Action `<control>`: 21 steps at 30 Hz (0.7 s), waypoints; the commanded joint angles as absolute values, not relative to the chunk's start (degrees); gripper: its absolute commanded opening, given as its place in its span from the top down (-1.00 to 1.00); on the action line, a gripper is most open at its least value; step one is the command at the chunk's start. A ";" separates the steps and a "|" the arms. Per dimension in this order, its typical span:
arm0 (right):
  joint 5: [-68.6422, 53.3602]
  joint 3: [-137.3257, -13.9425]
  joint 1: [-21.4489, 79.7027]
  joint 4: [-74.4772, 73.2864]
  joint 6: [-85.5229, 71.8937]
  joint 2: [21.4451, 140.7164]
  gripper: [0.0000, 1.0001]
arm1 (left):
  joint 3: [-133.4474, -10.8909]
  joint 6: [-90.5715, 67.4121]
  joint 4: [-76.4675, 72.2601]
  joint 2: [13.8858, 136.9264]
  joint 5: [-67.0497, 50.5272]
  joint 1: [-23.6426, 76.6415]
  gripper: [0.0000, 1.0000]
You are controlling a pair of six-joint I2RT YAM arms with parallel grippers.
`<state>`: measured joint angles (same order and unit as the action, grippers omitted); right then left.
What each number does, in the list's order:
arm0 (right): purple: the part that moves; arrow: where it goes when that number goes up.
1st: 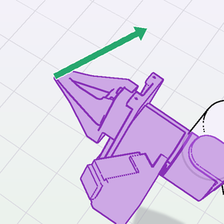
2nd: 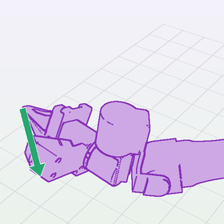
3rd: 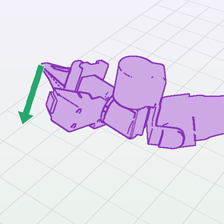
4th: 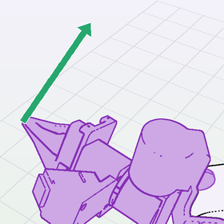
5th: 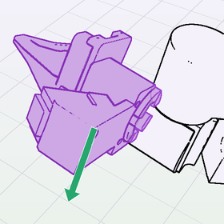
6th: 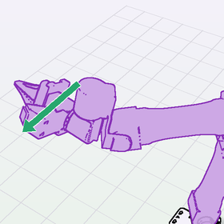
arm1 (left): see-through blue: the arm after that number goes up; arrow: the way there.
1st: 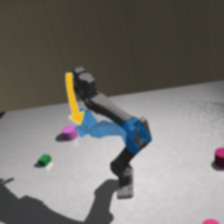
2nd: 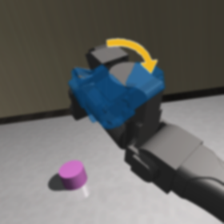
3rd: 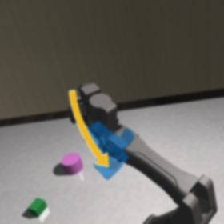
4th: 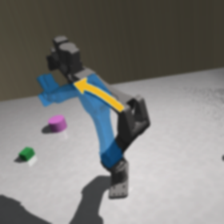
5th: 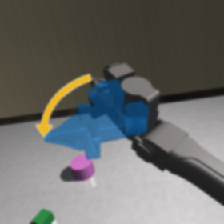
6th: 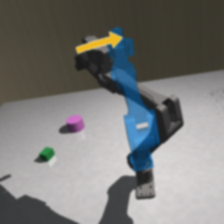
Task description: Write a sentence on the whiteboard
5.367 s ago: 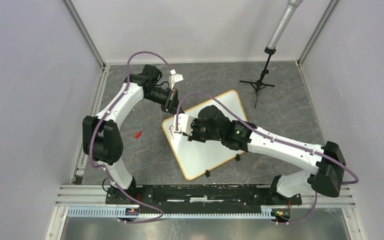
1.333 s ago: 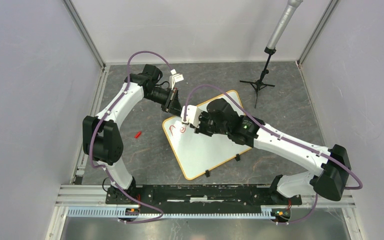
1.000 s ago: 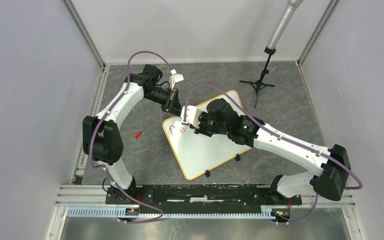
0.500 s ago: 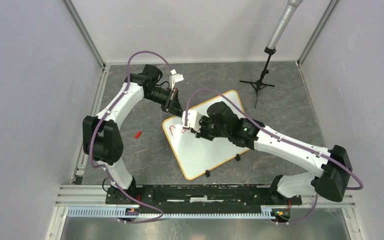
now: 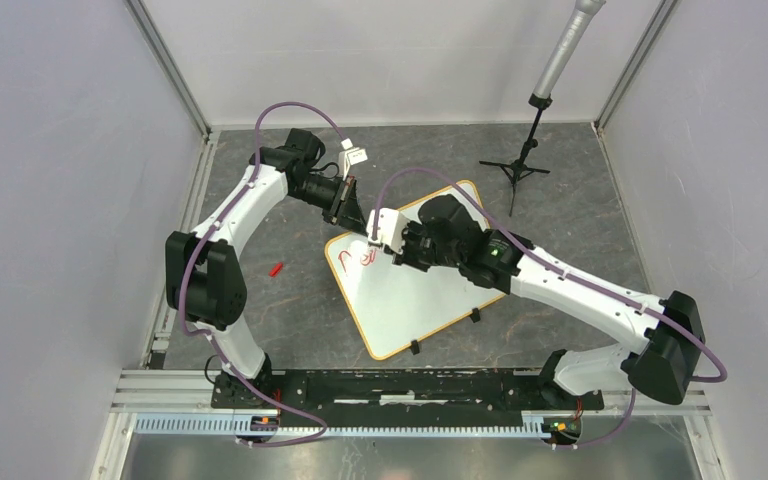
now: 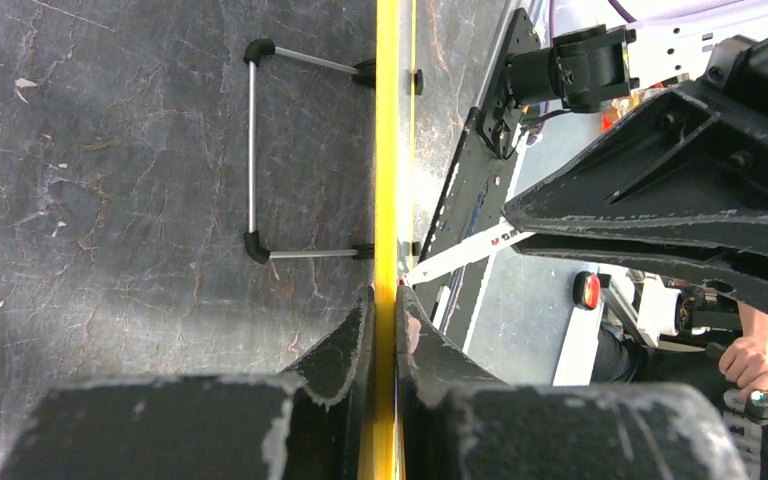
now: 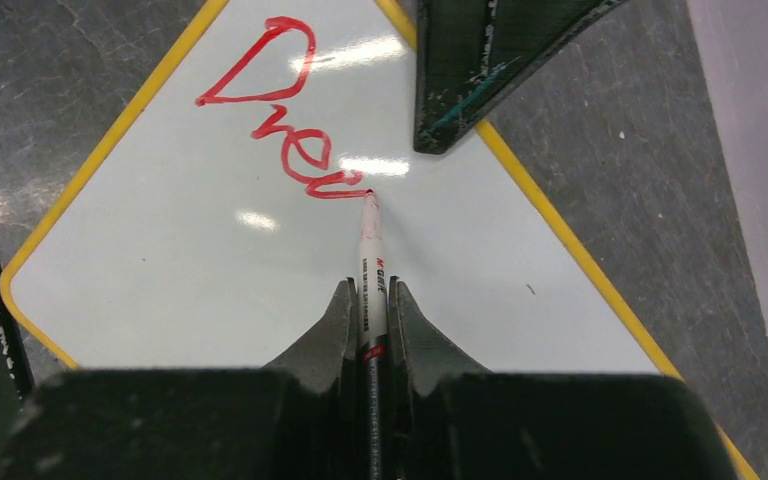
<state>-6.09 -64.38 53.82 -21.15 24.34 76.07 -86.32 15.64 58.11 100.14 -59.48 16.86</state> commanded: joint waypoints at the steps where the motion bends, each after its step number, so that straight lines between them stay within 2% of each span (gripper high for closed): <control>1: -4.04 -67.76 53.04 -20.04 24.96 76.74 1.00 | -86.58 18.62 60.03 101.48 -58.18 19.42 0.95; 21: -7.71 -63.33 53.11 -20.82 24.15 75.51 1.00 | -86.84 18.57 60.03 102.01 -58.05 19.34 0.95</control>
<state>-7.35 -64.62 53.19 -20.93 24.32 76.58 -86.46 15.64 58.19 100.36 -59.35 16.88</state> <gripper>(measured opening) 0.127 0.135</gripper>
